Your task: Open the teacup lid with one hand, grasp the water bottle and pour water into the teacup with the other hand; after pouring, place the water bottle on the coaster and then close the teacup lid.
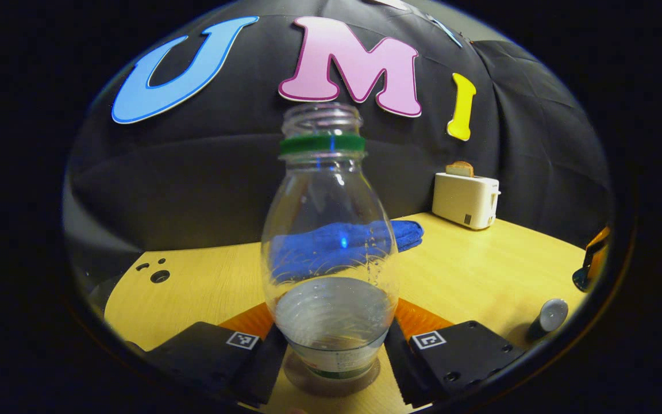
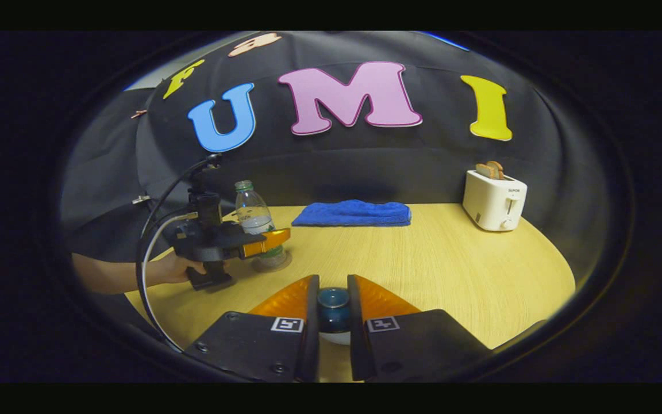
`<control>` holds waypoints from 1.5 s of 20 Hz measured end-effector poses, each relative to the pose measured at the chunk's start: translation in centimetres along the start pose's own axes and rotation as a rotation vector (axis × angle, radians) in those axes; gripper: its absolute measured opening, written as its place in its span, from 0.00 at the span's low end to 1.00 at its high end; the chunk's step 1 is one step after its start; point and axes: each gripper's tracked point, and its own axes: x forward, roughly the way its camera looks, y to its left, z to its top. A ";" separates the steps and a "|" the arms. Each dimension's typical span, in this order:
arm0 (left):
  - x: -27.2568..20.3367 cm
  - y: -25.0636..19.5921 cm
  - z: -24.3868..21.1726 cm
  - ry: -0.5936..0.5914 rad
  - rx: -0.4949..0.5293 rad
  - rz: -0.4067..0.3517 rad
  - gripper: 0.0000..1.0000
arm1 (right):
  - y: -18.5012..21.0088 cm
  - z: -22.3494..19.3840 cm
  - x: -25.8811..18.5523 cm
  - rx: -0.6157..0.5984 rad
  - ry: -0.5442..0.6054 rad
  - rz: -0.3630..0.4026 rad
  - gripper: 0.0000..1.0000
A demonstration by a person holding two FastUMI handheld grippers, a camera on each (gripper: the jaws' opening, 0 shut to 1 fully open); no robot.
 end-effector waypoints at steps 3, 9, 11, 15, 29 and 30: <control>-0.3 -0.5 -0.3 0.017 -0.011 -0.011 0.82 | -0.1 -0.1 -0.2 -0.003 0.000 0.001 0.31; -3.3 0.5 -1.6 0.068 -0.052 0.029 0.97 | -0.4 0.0 -0.2 -0.007 -0.014 0.000 0.25; -5.1 0.9 -2.1 0.073 -0.078 0.049 0.97 | -0.6 -0.2 -0.1 -0.020 -0.020 -0.003 0.31; -9.3 1.9 -3.6 0.081 -0.073 0.087 0.97 | -0.8 -1.1 0.6 -0.013 -0.028 -0.008 0.25; -17.7 -2.8 -4.3 0.089 -0.093 0.034 0.96 | -2.2 -4.9 2.2 -0.013 -0.045 -0.056 0.25; -17.9 -2.8 -4.2 0.089 -0.092 0.037 0.95 | -2.2 -5.3 2.2 -0.014 -0.042 -0.054 0.19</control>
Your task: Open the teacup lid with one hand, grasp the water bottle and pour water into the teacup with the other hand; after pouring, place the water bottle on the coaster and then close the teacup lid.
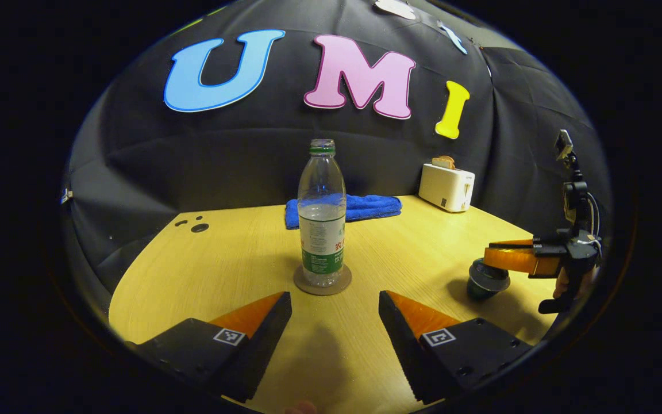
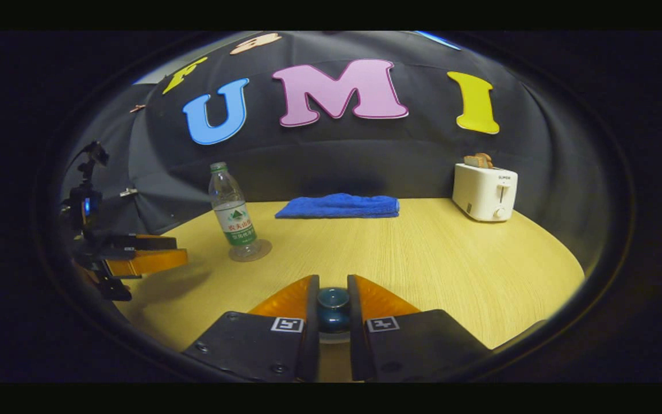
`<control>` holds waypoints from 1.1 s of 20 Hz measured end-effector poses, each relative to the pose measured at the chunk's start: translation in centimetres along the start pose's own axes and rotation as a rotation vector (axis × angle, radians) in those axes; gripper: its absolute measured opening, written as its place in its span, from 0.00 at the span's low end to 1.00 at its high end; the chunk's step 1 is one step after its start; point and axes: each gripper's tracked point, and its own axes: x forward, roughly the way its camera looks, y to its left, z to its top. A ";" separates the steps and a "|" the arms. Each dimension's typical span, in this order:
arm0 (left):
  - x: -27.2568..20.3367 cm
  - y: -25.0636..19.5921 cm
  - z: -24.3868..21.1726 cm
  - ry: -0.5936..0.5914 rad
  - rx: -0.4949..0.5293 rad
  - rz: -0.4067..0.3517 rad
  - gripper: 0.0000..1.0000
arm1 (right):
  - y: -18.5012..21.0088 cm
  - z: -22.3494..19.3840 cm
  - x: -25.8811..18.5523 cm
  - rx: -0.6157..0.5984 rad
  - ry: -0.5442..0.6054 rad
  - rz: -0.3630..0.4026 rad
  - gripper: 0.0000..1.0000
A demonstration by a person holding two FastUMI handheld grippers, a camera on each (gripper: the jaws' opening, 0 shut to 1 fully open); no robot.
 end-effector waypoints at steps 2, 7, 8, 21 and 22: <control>-0.1 0.2 0.3 -0.001 0.000 0.013 0.96 | 0.2 -0.5 0.0 -0.014 -0.002 0.005 0.30; -0.2 0.0 0.8 -0.014 -0.032 0.026 0.96 | 0.8 -1.0 -0.2 -0.050 -0.014 0.018 0.22; -0.4 -0.2 0.8 -0.014 -0.029 0.022 0.96 | 0.8 -0.7 -0.3 -0.038 -0.018 0.021 0.26; -14.2 0.1 15.2 -0.193 -0.076 0.290 0.96 | 1.6 19.2 -10.2 -0.098 -0.225 -0.041 1.00; -15.5 -0.9 16.4 -0.215 -0.075 0.293 0.96 | 1.9 20.6 -11.2 -0.084 -0.238 -0.046 1.00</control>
